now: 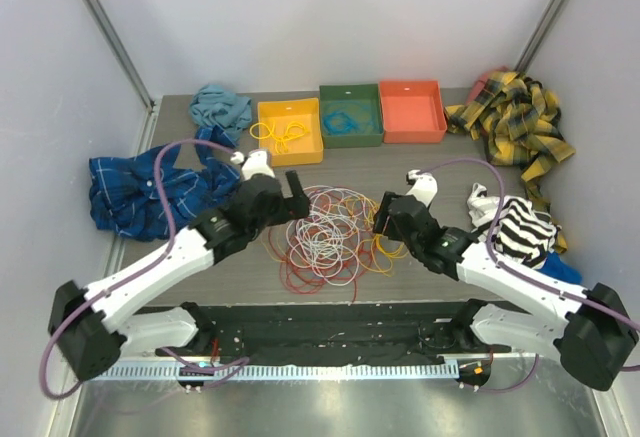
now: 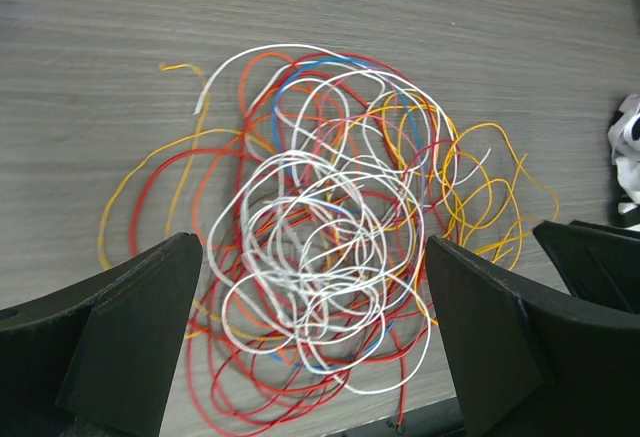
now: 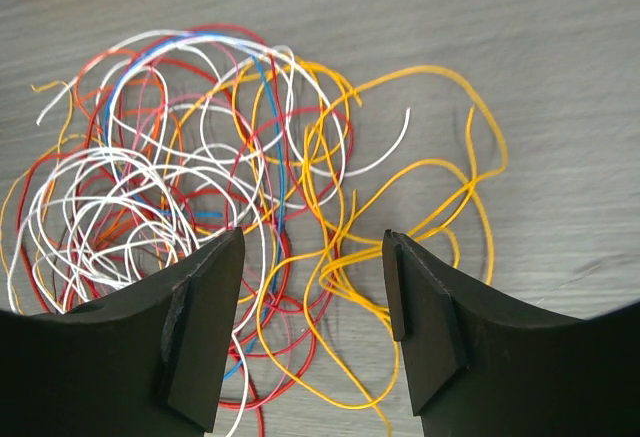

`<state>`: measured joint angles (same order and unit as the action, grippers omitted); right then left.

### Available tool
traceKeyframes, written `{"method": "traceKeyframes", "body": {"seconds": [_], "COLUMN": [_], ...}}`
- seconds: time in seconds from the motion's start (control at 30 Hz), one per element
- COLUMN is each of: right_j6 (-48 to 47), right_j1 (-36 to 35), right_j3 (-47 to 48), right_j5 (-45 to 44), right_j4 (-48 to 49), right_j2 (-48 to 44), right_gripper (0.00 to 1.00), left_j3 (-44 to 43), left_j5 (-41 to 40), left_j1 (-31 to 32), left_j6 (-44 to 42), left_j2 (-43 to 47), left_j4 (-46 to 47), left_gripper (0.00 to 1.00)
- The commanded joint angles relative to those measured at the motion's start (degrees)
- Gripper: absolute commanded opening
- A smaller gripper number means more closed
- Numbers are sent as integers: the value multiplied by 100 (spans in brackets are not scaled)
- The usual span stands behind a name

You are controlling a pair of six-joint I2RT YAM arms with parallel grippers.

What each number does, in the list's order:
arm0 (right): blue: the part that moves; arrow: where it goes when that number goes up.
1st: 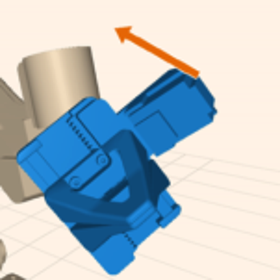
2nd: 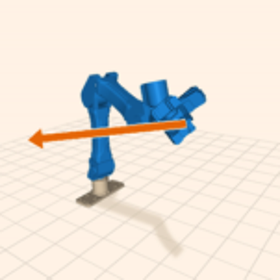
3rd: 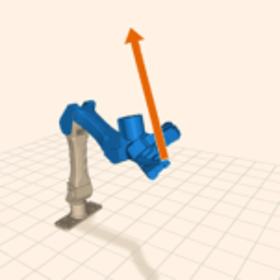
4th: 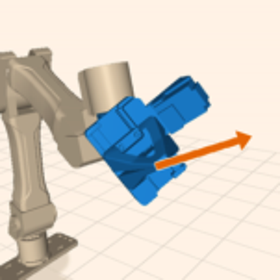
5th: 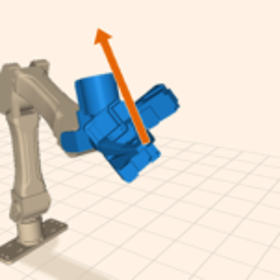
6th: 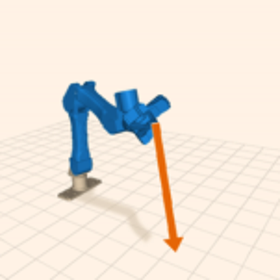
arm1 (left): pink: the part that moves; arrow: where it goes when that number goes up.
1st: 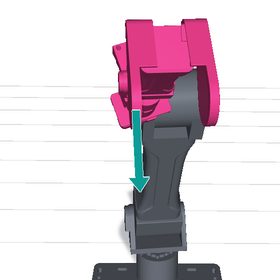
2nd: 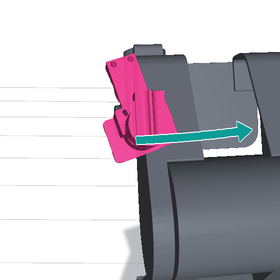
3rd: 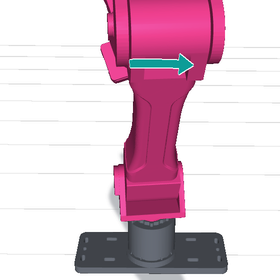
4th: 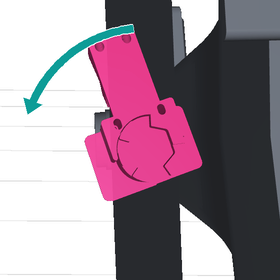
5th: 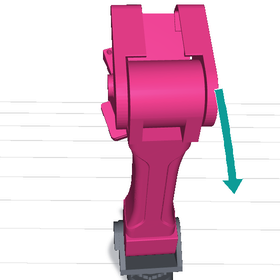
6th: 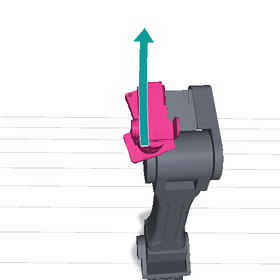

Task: Untangle the cables

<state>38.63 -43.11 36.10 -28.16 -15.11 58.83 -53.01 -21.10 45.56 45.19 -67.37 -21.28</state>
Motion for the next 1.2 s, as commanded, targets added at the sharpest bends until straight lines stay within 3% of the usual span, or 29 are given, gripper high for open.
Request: {"method": "traceKeyframes", "body": {"seconds": [0.0,0.17,0.6,0.83,1.07,1.17], "right_j6": [767,1199,1156,910,663,663], "right_j1": [22,14,118,1208,1297,1305], "right_j3": [-60,3,152,-155,-112,-147], "right_j5": [259,312,-830,-103,65,22], "right_j4": [633,545,-387,778,1687,1793], "right_j2": [304,551,375,1244,1474,1167], "right_gripper": [65,65,65,65,40,19], "left_j3": [537,968,907,854,863,837], "left_j5": [-298,-184,124,247,221,273], "left_j1": [-39,-39,-39,-39,-30,-30], "left_j6": [368,403,324,377,377,377], "left_j2": [979,1393,1069,945,1068,1068], "left_j4": [-34,-78,97,115,54,54], "left_gripper": [100,100,100,100,100,98]}}
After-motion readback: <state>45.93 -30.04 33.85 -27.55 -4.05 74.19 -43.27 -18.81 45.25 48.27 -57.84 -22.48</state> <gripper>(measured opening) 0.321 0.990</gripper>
